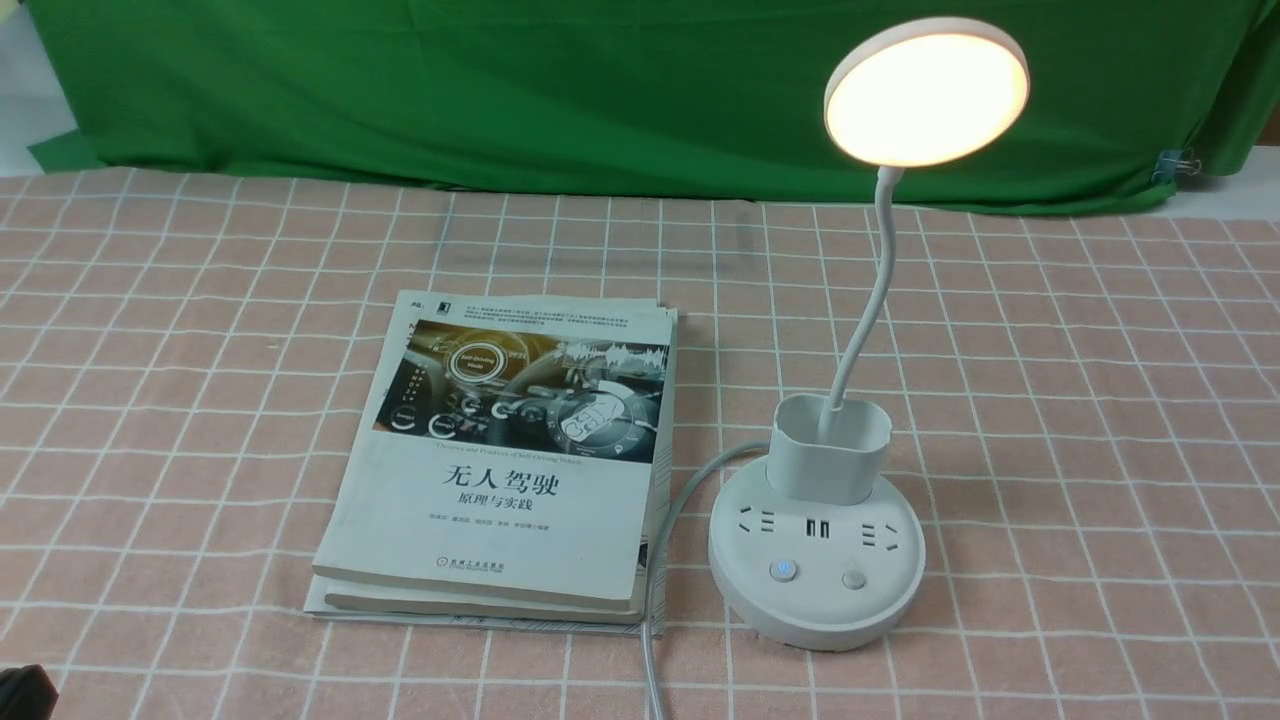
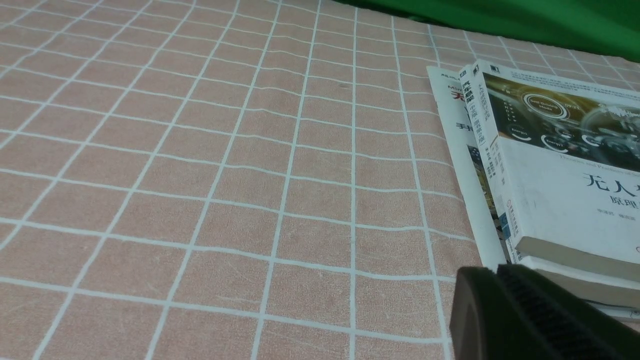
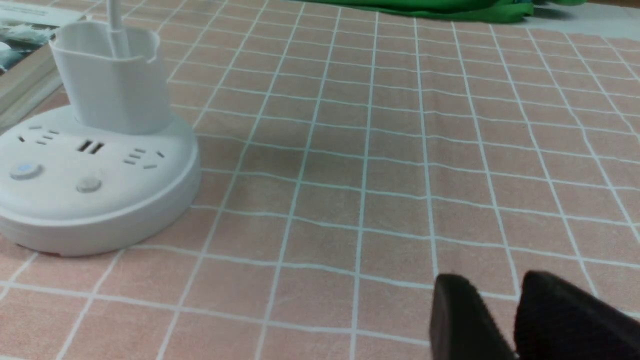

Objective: Turn off the table lamp on the pink coffee tablecloth by hand.
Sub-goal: 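Press the power button on the lamp base to turn the lamp off with the right gripper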

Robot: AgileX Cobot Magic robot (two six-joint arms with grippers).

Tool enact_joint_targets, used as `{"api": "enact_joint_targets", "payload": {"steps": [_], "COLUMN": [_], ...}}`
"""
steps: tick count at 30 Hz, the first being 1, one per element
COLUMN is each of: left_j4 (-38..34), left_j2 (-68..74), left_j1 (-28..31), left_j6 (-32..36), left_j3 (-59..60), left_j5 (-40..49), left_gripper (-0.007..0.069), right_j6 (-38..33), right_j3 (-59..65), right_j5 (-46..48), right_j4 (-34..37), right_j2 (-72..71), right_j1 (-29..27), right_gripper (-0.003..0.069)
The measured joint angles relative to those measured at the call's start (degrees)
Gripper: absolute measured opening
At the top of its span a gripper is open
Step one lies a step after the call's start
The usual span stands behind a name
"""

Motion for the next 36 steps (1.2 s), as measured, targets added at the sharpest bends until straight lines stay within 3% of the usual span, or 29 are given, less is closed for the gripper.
{"api": "enact_joint_targets", "payload": {"steps": [11,18,22,28,32,35,36], "left_j4": [0.0,0.0,0.0,0.0,0.0,0.0,0.0], "left_j2": [0.0,0.0,0.0,0.0,0.0,0.0,0.0], "left_j1": [0.0,0.0,0.0,0.0,0.0,0.0,0.0], "left_j6": [0.0,0.0,0.0,0.0,0.0,0.0,0.0], "left_j3": [0.0,0.0,0.0,0.0,0.0,0.0,0.0], "left_j5": [0.0,0.0,0.0,0.0,0.0,0.0,0.0], "left_gripper": [0.0006,0.0006,0.0006,0.0006,0.0006,0.0006,0.0006], "right_j6": [1.7,24.3,28.7,29.5,20.0,14.8,11.0], "right_j3": [0.0,0.0,0.0,-0.7,-12.0,-19.8,-25.4], "right_j5": [-1.7,-11.6,-16.0,-14.8,-0.2,7.7,15.1], "right_j4": [1.2,9.5,10.1,10.3,10.4,10.4,10.4], "right_j2": [0.0,0.0,0.0,0.8,9.5,17.1,24.0], "right_j1": [0.0,0.0,0.0,0.1,3.0,5.1,6.8], "right_gripper": [0.0240,0.0240,0.0240,0.0174,0.0059,0.0046,0.0045]}}
